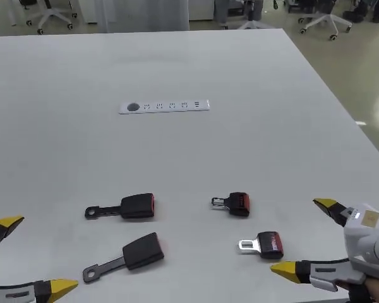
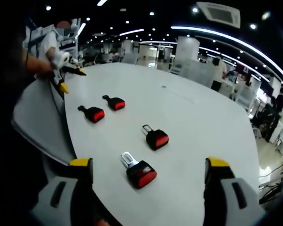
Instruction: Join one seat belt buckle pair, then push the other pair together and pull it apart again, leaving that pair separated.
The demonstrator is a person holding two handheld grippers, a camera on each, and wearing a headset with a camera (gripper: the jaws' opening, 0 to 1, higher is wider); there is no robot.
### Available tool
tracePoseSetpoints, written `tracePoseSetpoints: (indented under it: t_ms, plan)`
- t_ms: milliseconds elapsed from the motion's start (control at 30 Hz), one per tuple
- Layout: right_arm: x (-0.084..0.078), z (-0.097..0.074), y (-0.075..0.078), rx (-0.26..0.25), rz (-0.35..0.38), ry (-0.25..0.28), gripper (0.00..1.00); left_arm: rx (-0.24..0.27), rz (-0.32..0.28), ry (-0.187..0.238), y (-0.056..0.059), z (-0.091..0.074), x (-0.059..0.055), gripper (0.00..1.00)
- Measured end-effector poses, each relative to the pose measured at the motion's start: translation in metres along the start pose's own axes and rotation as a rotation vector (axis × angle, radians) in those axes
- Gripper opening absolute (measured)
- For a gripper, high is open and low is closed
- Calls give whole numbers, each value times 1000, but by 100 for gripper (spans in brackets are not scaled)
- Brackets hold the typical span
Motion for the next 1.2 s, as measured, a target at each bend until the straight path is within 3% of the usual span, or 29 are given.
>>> tracePoseSetpoints:
  t_ms: [67,167,233,467,800,900,1067,1200]
  plan:
    - [0,0,-1,12,7,-3,99,-5,-5,-7,0,1,-1,100]
    - [-1,1,-2,16,-3,-20,97,25,5,85,-2,-2,6,99]
    - [-2,1,-2,17,-1,-21,97,20,-14,111,-3,-4,8,96]
    - [-3,1,-2,17,-4,-35,98,30,-15,127,-5,-7,10,93]
    - [-4,3,-4,28,-14,-47,95,10,-8,103,0,-1,10,93]
    - [-6,5,-4,28,-33,-63,93,0,13,96,2,2,12,93]
    - [-6,8,-3,33,-52,-74,90,-21,60,35,6,11,14,93]
    - [-7,11,-1,36,-75,-96,84,-45,91,28,11,18,18,91]
Point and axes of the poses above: the centre of the closed fingertips' face, and the gripper's own axes: z roughly forward along the fingers, y roughly to its right, x roughly out of its top, the point moved 9 cm from there along -z, roughly backward along the fingers, and after that the axes turned 10 degrees about -y, right-handed, at the moved point
